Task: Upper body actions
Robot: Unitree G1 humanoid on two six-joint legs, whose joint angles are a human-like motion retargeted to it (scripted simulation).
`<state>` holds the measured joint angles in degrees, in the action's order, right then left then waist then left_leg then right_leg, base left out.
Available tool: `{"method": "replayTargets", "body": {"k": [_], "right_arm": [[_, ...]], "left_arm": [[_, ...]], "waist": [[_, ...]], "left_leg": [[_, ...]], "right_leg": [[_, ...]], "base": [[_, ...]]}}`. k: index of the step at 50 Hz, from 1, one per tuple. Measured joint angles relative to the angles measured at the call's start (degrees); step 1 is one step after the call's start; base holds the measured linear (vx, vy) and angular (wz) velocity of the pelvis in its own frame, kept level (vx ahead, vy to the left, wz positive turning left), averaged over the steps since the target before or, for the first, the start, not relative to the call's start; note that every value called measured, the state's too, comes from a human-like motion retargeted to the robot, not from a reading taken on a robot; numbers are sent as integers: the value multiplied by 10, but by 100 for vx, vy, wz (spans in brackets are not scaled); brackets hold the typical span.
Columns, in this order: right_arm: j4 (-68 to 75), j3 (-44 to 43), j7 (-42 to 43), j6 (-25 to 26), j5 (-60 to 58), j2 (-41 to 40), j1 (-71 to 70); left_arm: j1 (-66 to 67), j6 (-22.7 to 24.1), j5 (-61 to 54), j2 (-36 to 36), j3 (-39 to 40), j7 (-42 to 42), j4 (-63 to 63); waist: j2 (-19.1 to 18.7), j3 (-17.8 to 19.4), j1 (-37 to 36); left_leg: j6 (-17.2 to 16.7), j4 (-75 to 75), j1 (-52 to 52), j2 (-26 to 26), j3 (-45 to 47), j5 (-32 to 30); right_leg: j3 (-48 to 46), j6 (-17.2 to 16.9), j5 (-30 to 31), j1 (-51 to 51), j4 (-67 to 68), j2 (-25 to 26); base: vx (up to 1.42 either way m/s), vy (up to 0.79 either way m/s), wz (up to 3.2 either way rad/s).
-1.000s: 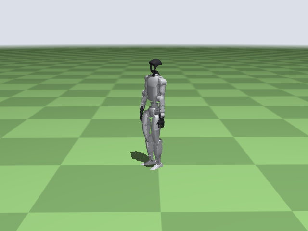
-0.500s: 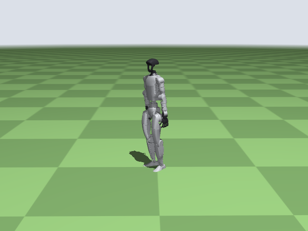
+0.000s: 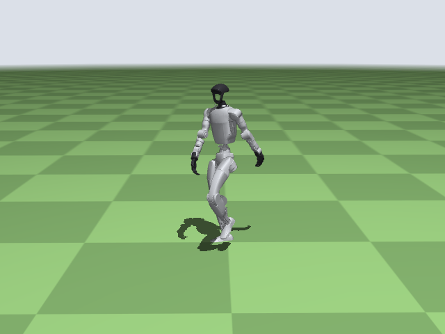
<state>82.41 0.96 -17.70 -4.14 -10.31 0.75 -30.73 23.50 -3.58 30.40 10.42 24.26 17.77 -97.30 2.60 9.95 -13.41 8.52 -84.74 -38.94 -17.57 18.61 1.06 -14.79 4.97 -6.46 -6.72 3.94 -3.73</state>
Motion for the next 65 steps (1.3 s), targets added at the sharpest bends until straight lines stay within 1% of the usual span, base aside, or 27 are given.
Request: {"method": "replayTargets", "body": {"k": [3, 5, 8, 10, 13, 14, 15, 17, 18, 20, 21, 24, 27, 29, 33, 38, 43, 47, 51, 53, 54, 57, 58, 60, 62, 65], "right_arm": [[7, 4, 14, -10, -13, 5, -11], [13, 8, 24, -17, -25, 7, -8], [27, 18, 29, -23, -46, 6, 20], [46, 31, 32, -24, -57, 6, 42], [85, 47, 43, -16, -78, 13, 77], [98, 53, 47, -12, -90, 16, 89], [111, 58, 51, -8, -103, 20, 102], [137, 71, 60, 1, -141, 27, 132], [147, 78, 64, 9, -165, 31, 148], [150, 96, 69, 34, -202, 37, 181], [150, 106, 70, 42, -206, 40, 193], [150, 111, 77, 52, -206, 49, 217], [150, 104, 81, 48, -195, 51, 222], [150, 101, 88, 41, -185, 47, 209], [149, 102, 77, 8, -181, 36, 173], [78, 111, 31, -22, -177, 27, 159], [37, 118, 25, -54, -173, 34, 156], [32, 105, 27, -56, -189, 46, 167], [27, 78, 36, -64, -196, 64, 206], [28, 63, 45, -64, -201, 72, 233], [31, 55, 50, -63, -203, 75, 248], [48, 40, 61, -56, -204, 87, 286], [57, 40, 65, -51, -204, 92, 297], [74, 44, 76, -41, -209, 102, 318], [90, 44, 87, -28, -227, 111, 337], [110, 30, 96, -6, -255, 123, 359]], "left_arm": [[-3, -5, -21, 7, 8, -4, 2], [-6, -7, -37, 11, 14, -6, 5], [-10, -10, -62, 10, 23, -15, 11], [-16, -13, -77, 7, 29, -21, 20], [-29, -4, -97, -1, 28, -27, 42], [-36, 0, -103, -4, 26, -29, 49], [-44, 5, -108, -6, 24, -32, 56], [-54, 14, -114, -14, 19, -35, 66], [-60, 18, -116, -20, 16, -34, 70], [-79, 21, -116, -30, 18, -27, 77], [-89, 25, -113, -31, 17, -23, 84], [-116, 43, -101, -25, -6, -15, 105], [-127, 53, -85, -9, -38, -22, 125], [-130, 53, -75, 0, -42, -34, 129], [-117, 42, -81, 13, -28, -41, 119], [-101, 11, -83, 27, -6, -46, 94], [-105, 7, -78, 33, -16, -55, 76], [-131, 7, -92, 25, -33, -69, 55], [-192, 0, -94, 18, -70, -71, 25], [-225, 1, -103, 10, -101, -77, 20], [-242, 3, -110, 4, -115, -83, 20], [-297, 15, -135, -19, -142, -95, 26], [-314, 23, -146, -27, -145, -94, 29], [-346, 37, -176, -40, -146, -84, 35], [-381, 45, -213, -49, -141, -73, 41], [-436, 55, -254, -58, -117, -79, 52]], "waist": [[4, -7, -3], [7, -18, 0], [10, -44, 20], [13, -58, 32], [6, -77, 41], [0, -83, 44], [-6, -88, 48], [-24, -103, 58], [-29, -113, 68], [-36, -131, 98], [-35, -130, 102], [-33, -116, 103], [-26, -107, 96], [-26, -102, 88], [-30, -101, 87], [-30, -110, 101], [-23, -110, 93], [-21, -110, 84], [-21, -101, 78], [-21, -94, 73], [-22, -89, 71], [-33, -73, 79], [-39, -69, 84], [-50, -60, 95], [-61, -51, 115], [-69, -37, 145]], "left_leg": [[-5, 43, 31, 5, 10, -3], [-11, 90, 60, 12, 15, -5], [-21, 184, 115, 48, 5, -12], [-42, 279, 168, 84, -7, -28], [-75, 481, 269, 131, -21, -52], [-90, 550, 305, 143, -26, -29], [-106, 617, 341, 155, -31, 10], [-98, 721, 392, 154, -4, 61], [-87, 754, 400, 165, -15, 64], [-90, 800, 401, 168, -33, 46], [-88, 815, 401, 170, -31, 35], [-78, 828, 402, 176, -30, 29], [-73, 810, 396, 177, -22, 40], [-71, 808, 397, 176, -6, 44], [-65, 817, 413, 177, 23, 49], [-59, 823, 416, 180, 29, 51], [-54, 821, 422, 188, 35, 57], [-47, 822, 426, 195, 39, 59], [-38, 820, 428, 200, 31, 57], [-33, 819, 431, 203, 30, 56], [-31, 819, 433, 203, 30, 55], [-27, 818, 437, 191, 21, 52], [-27, 818, 438, 185, 19, 51], [-26, 820, 440, 172, 21, 48], [-24, 820, 440, 160, 19, 46], [-21, 814, 435, 146, 18, 45]], "right_leg": [[-8, -3, -3, 0, -1, -3], [-13, -7, -4, 3, -3, -6], [-25, -16, -5, 6, -9, -11], [-29, -20, -7, 6, -11, -12], [-29, -24, -12, 10, -10, -3], [-30, -24, -15, 10, -9, 5], [-31, -25, -18, 11, -7, 15], [-32, -27, -22, 9, -8, 35], [-37, -29, -24, 11, -9, 39], [-52, -33, -28, 23, -7, 42], [-51, -35, -27, 27, -6, 41], [-55, -42, -25, 29, -3, 37], [-58, -46, -17, 29, -6, 30], [-50, -48, -11, 33, -6, 29], [-31, -51, -6, 39, 1, 29], [-16, -57, -5, 45, 6, 30], [-7, -61, -4, 46, 12, 23], [0, -67, -8, 48, 27, 15], [-1, -70, -17, 53, 68, 7], [-4, -69, -4, 57, 98, 4], [-8, -70, 13, 61, 117, 3], [-34, -74, 96, 93, 206, -11], [-44, -70, 130, 110, 240, -15], [-57, -47, 193, 152, 312, -19], [-81, -25, 186, 197, 392, -30], [-132, 23, 139, 260, 508, -74]], "base": [[5, 0, 29], [11, 4, 37], [21, 8, 45], [20, 8, 30], [17, 9, 13], [19, 9, 17], [21, 10, 14], [26, 14, 15], [22, 16, 33], [13, 12, 39], [3, 7, 7], [0, 0, 0], [7, 1, -25], [-3, 11, -68], [2, 13, -63], [7, 10, -13], [6, 11, -11], [6, 17, -6], [2, 16, 16], [1, 18, 8], [-1, 13, 4], [-7, 13, 20], [-10, 14, 8], [-10, 14, -6], [-9, 12, 2], [-8, 5, 3]]}}
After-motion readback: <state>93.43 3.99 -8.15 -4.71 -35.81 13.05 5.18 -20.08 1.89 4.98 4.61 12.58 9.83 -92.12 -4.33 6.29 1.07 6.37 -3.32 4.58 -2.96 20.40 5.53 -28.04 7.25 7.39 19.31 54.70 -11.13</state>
